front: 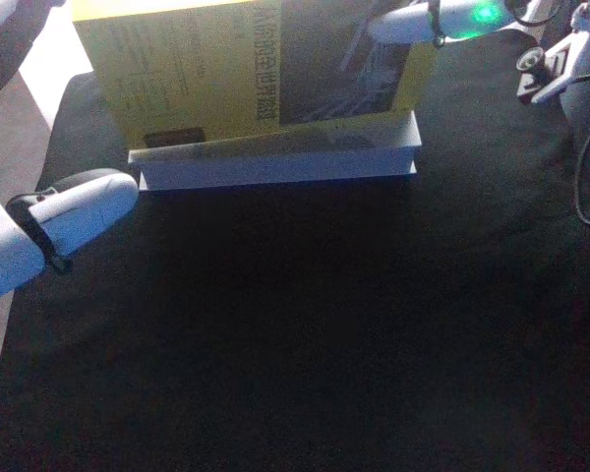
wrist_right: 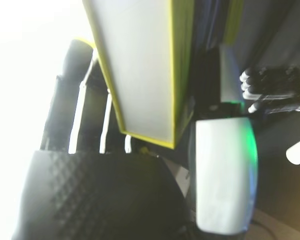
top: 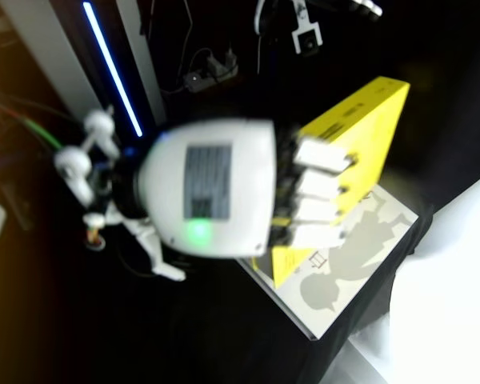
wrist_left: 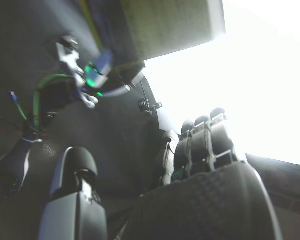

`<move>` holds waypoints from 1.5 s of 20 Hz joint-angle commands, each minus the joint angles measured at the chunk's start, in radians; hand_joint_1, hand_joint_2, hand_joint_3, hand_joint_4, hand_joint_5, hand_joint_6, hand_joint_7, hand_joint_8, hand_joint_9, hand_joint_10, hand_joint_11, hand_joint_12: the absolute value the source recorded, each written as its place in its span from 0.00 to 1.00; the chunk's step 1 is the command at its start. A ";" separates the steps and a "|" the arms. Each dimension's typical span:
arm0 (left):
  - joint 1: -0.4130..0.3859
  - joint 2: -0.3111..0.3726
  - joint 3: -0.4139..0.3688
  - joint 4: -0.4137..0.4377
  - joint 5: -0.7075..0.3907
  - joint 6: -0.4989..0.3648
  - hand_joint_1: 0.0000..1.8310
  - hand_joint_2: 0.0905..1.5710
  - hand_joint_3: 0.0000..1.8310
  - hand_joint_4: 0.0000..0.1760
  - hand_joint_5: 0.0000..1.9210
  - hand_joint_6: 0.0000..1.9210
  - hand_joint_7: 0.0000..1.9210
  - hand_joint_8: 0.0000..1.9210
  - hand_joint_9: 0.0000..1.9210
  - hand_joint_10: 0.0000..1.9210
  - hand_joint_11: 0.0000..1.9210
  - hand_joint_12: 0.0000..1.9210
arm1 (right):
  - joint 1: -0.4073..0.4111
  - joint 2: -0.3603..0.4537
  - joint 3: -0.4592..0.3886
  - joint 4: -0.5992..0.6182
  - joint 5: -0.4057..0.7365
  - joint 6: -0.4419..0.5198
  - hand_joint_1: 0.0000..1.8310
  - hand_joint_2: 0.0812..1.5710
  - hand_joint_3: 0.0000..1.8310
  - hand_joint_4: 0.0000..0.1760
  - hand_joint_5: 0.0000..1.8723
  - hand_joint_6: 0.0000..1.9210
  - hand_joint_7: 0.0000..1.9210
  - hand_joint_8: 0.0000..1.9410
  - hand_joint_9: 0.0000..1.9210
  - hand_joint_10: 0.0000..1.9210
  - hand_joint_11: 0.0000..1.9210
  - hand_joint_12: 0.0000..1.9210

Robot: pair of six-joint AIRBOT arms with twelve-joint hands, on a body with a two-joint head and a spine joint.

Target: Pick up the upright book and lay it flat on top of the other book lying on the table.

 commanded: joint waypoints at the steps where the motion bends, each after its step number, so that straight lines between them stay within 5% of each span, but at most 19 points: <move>1: -0.005 0.008 -0.001 0.011 -0.130 -0.003 0.20 0.71 0.01 0.55 0.00 0.00 0.00 0.00 0.00 0.00 0.00 0.00 | -0.007 -0.001 0.001 0.025 0.071 -0.002 0.67 0.75 0.00 0.00 0.38 0.61 0.50 0.67 0.48 0.73 0.41 0.87; 4: -0.004 0.009 -0.001 0.004 -0.131 -0.003 0.19 0.73 0.01 0.58 0.00 0.00 0.00 0.00 0.00 0.00 0.00 0.00 | -0.048 -0.006 0.000 0.025 0.035 -0.002 0.67 0.75 0.00 0.00 0.37 0.64 0.50 0.66 0.49 0.72 0.43 0.87; 5: -0.003 0.009 -0.002 0.002 -0.132 -0.003 0.18 0.73 0.01 0.68 0.00 0.00 0.00 0.00 0.00 0.00 0.00 0.00 | -0.060 -0.013 0.002 0.025 0.022 -0.002 0.67 0.76 0.00 0.00 0.36 0.66 0.49 0.67 0.49 0.74 0.43 0.89; 7: -0.001 0.009 -0.003 -0.002 -0.132 -0.003 0.16 0.73 0.01 0.65 0.00 0.00 0.00 0.00 0.00 0.00 0.00 0.00 | -0.074 -0.038 0.022 0.018 -0.019 -0.002 0.68 0.74 0.00 0.00 0.41 0.56 0.49 0.69 0.49 0.81 0.45 0.94; 10: -0.001 0.008 -0.004 -0.004 -0.132 -0.003 0.16 0.75 0.01 0.67 0.00 0.00 0.00 0.00 0.00 0.00 0.00 0.00 | -0.075 -0.058 0.039 -0.020 -0.083 -0.002 0.68 0.73 0.00 0.00 0.39 0.63 0.54 0.57 0.55 0.72 0.48 0.91; 13: -0.001 0.008 -0.004 -0.007 -0.132 -0.003 0.15 0.76 0.01 0.63 0.00 0.00 0.00 0.00 0.00 0.00 0.00 0.00 | -0.083 -0.068 0.056 -0.022 -0.116 -0.002 0.68 0.74 0.00 0.00 0.42 0.53 0.49 0.69 0.54 0.81 0.48 0.93; 16: -0.001 0.007 -0.004 -0.010 -0.133 -0.003 0.16 0.76 0.01 0.68 0.00 0.00 0.00 0.00 0.00 0.00 0.00 0.00 | -0.082 -0.078 0.078 -0.021 -0.147 -0.002 0.68 0.73 0.00 0.00 0.43 0.53 0.51 0.65 0.55 0.76 0.45 0.92; 17: -0.001 0.006 -0.004 -0.012 -0.133 -0.003 0.16 0.77 0.01 0.60 0.00 0.00 0.00 0.00 0.00 0.00 0.00 0.00 | -0.082 -0.086 0.090 -0.021 -0.158 -0.002 0.68 0.73 0.00 0.00 0.44 0.51 0.51 0.66 0.57 0.76 0.46 0.92; 18: -0.001 0.006 -0.004 -0.013 -0.133 -0.003 0.16 0.78 0.01 0.62 0.00 0.00 0.00 0.00 0.00 0.00 0.00 0.00 | -0.082 -0.091 0.098 -0.021 -0.167 -0.002 0.68 0.71 0.00 0.00 0.48 0.54 0.50 0.59 0.59 0.76 0.47 0.91; 19: -0.001 0.006 -0.003 -0.013 -0.133 -0.003 0.16 0.78 0.01 0.50 0.00 0.00 0.00 0.00 0.00 0.00 0.00 0.00 | -0.082 -0.094 0.102 -0.021 -0.172 -0.002 0.68 0.72 0.00 0.00 0.47 0.57 0.49 0.60 0.59 0.79 0.48 0.93; 20: -0.001 0.006 -0.003 -0.013 -0.133 -0.003 0.16 0.78 0.01 0.49 0.00 0.00 0.00 0.00 0.00 0.00 0.00 0.00 | -0.082 -0.095 0.103 -0.021 -0.172 -0.002 0.68 0.72 0.00 0.00 0.46 0.60 0.47 0.63 0.57 0.84 0.46 0.97; 21: -0.001 0.006 -0.003 -0.013 -0.133 -0.003 0.15 0.78 0.01 0.60 0.00 0.00 0.00 0.00 0.00 0.00 0.00 0.00 | -0.082 -0.094 0.096 -0.022 -0.172 -0.002 0.68 0.74 0.00 0.00 0.42 0.56 0.48 0.69 0.56 0.82 0.46 0.95; 22: -0.001 0.006 -0.004 -0.013 -0.133 -0.003 0.15 0.78 0.01 0.62 0.00 0.00 0.00 0.00 0.00 0.00 0.00 0.00 | -0.083 -0.091 0.080 -0.033 -0.172 -0.002 0.68 0.73 0.00 0.00 0.45 0.59 0.47 0.64 0.55 0.84 0.46 0.94; 23: -0.001 0.007 -0.005 -0.014 -0.133 -0.003 0.15 0.78 0.01 0.52 0.00 0.00 0.00 0.00 0.00 0.00 0.00 0.00 | -0.087 -0.086 0.071 -0.037 -0.172 -0.002 0.68 0.73 0.00 0.00 0.44 0.52 0.48 0.70 0.52 0.83 0.42 0.95; 26: 0.002 0.007 -0.007 -0.018 -0.133 -0.003 0.16 0.79 0.01 0.60 0.00 0.00 0.00 0.00 0.00 0.00 0.00 0.00 | -0.116 -0.077 0.046 -0.037 -0.172 -0.002 0.67 0.73 0.00 0.00 0.39 0.67 0.52 0.54 0.48 0.64 0.31 0.88; 27: 0.002 0.007 -0.007 -0.019 -0.133 -0.003 0.16 0.78 0.01 0.50 0.00 0.00 0.00 0.00 0.00 0.00 0.00 0.00 | -0.122 -0.076 0.043 -0.037 -0.172 -0.002 0.59 0.80 0.00 0.00 0.35 0.75 0.41 0.35 0.37 0.57 0.21 0.87; 29: 0.002 0.007 -0.007 -0.019 -0.133 -0.003 0.15 0.78 0.01 0.55 0.00 0.00 0.00 0.00 0.00 0.00 0.00 0.00 | -0.125 -0.076 0.044 -0.037 -0.174 -0.002 0.26 0.89 0.01 0.00 0.22 0.26 0.34 0.09 0.24 0.36 0.05 0.82; 30: 0.002 0.007 -0.007 -0.019 -0.133 -0.003 0.15 0.78 0.01 0.56 0.00 0.00 0.00 0.00 0.00 0.00 0.00 0.00 | -0.125 -0.076 0.045 -0.037 -0.176 -0.002 0.17 0.92 0.00 0.00 0.22 0.14 0.32 0.03 0.23 0.26 0.02 0.79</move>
